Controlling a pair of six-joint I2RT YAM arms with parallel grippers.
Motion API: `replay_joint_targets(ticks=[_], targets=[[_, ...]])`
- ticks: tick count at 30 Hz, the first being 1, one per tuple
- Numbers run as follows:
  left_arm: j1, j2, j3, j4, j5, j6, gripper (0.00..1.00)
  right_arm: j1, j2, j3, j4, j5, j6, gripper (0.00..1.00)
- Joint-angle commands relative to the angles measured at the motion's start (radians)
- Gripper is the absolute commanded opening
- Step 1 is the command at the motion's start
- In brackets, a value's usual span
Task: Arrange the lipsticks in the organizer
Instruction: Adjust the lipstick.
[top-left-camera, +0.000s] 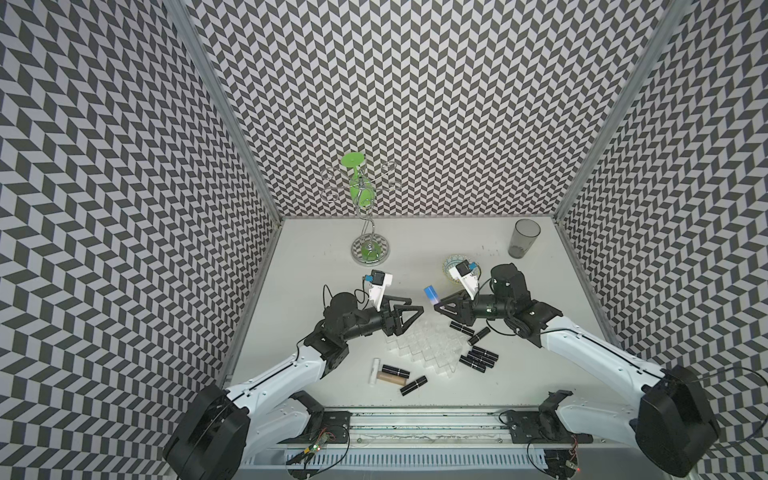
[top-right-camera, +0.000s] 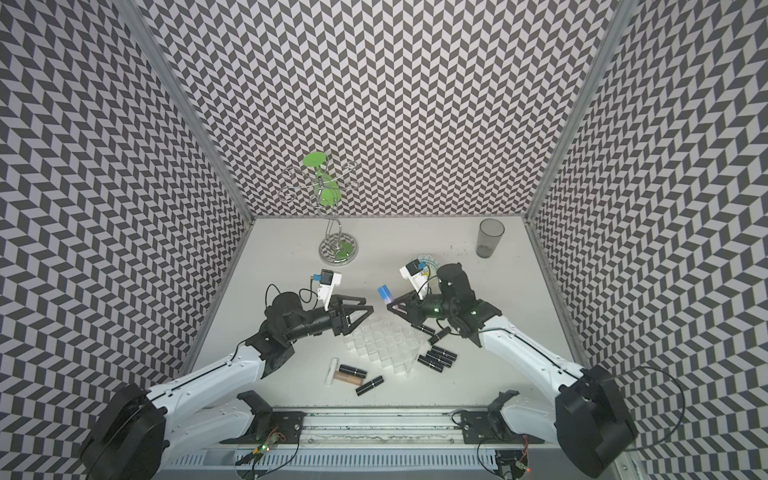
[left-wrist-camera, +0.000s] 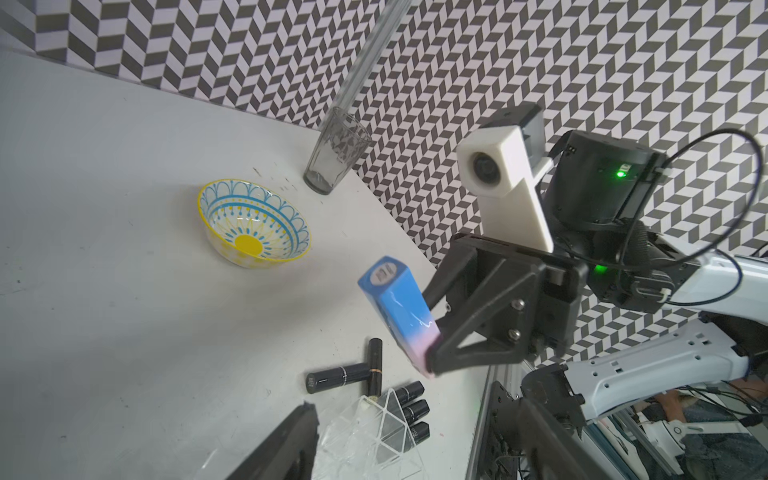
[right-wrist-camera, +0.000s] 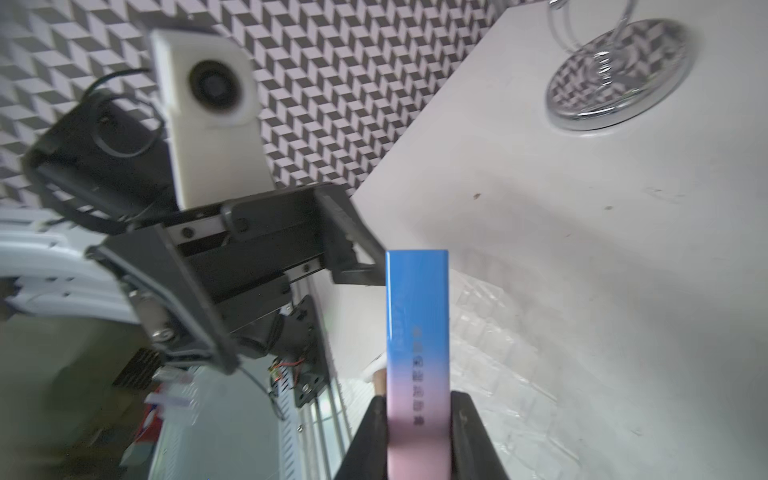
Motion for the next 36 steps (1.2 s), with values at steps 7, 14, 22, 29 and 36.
replay_joint_targets(ticks=[7, 14, 22, 29, 36], targets=[[-0.048, -0.022, 0.014, 0.013, -0.093, 0.032, 0.78, 0.077, 0.050, -0.009, 0.075, -0.061, -0.026, 0.13], [-0.047, 0.018, 0.036, -0.052, -0.109, 0.003, 0.49, 0.113, 0.052, 0.008, 0.029, 0.060, -0.054, 0.13], [-0.048, 0.050, 0.029, -0.030, -0.096, -0.035, 0.49, 0.115, 0.047, 0.005, 0.042, 0.097, -0.054, 0.13], [-0.048, 0.053, 0.023, -0.004, -0.072, -0.044, 0.36, 0.116, 0.072, 0.004, 0.045, 0.116, -0.052, 0.13], [-0.048, 0.059, 0.023, -0.003, -0.070, -0.044, 0.29, 0.127, 0.075, 0.001, 0.054, 0.140, -0.053, 0.14]])
